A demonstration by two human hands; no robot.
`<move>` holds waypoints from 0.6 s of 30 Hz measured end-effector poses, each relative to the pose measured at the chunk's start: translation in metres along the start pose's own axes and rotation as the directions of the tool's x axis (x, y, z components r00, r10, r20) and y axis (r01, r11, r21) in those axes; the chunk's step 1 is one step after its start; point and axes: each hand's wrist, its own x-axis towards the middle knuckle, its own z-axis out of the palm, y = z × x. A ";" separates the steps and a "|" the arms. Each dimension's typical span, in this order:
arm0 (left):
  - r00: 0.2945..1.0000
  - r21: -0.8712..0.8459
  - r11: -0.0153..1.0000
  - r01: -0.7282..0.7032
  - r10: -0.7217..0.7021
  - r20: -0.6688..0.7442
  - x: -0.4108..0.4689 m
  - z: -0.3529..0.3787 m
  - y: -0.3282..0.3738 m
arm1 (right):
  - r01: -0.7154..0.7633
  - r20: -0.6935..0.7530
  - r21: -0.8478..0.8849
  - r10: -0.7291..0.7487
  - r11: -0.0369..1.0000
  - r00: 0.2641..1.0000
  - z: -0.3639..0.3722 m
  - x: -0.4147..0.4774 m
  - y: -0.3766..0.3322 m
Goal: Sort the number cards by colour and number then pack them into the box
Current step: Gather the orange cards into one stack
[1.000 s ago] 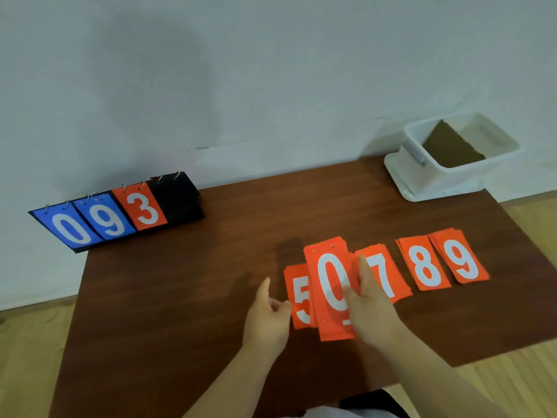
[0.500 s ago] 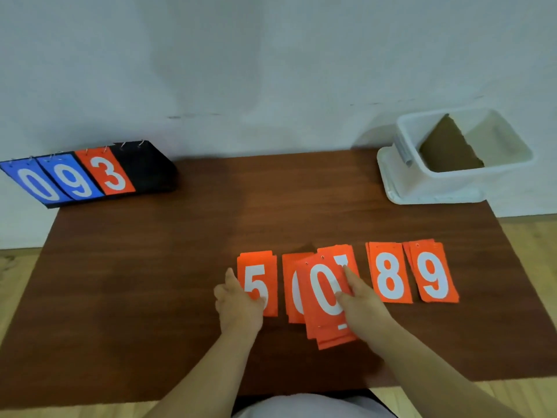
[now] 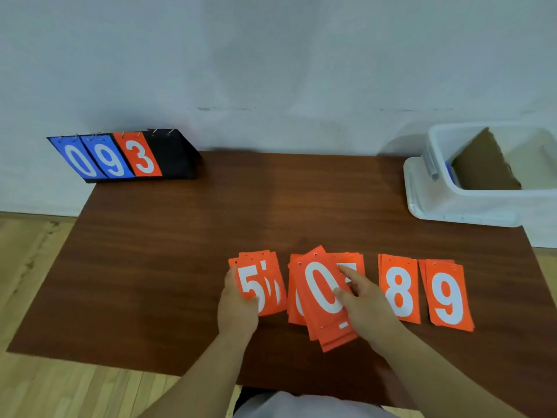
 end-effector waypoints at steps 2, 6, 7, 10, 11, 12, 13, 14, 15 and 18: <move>1.000 -0.107 0.994 0.015 -0.012 0.028 0.000 -0.005 -0.002 | -0.005 -0.014 0.019 0.005 1.000 1.000 0.003 0.001 -0.004; 0.996 -0.296 0.952 0.081 -0.066 0.061 -0.002 -0.025 0.003 | -0.032 -0.031 0.137 0.037 0.990 0.999 0.013 0.001 -0.014; 0.995 -0.336 0.939 0.080 -0.057 0.078 -0.003 -0.033 0.005 | -0.045 -0.031 0.187 0.051 0.981 0.998 0.018 0.001 -0.019; 0.992 -0.400 0.916 0.022 0.031 0.124 -0.002 -0.053 0.003 | -0.071 -0.025 0.371 0.086 0.926 0.996 0.034 0.000 -0.037; 0.991 -0.401 0.916 0.006 0.049 0.128 -0.001 -0.060 0.003 | -0.069 -0.023 0.417 0.087 0.906 0.996 0.039 -0.001 -0.044; 0.991 -0.388 0.922 -0.008 0.060 0.123 0.003 -0.065 0.003 | -0.063 -0.027 0.444 0.083 0.894 0.996 0.044 0.000 -0.051; 0.992 -0.366 0.930 -0.023 0.068 0.109 0.006 -0.068 0.004 | -0.053 -0.038 0.461 0.079 0.886 0.996 0.048 0.001 -0.057; 0.993 -0.332 0.943 -0.027 0.062 0.096 0.010 -0.068 0.004 | -0.040 -0.053 0.471 0.074 0.881 0.996 0.051 0.000 -0.063; 0.994 -0.294 0.956 -0.019 0.049 0.094 0.013 -0.068 0.005 | -0.025 -0.076 0.480 0.070 0.877 0.995 0.053 0.000 -0.068; 0.989 -0.161 0.987 -0.009 0.033 0.143 0.023 -0.053 0.010 | 0.008 -0.159 0.462 0.074 0.887 0.984 0.056 -0.004 -0.068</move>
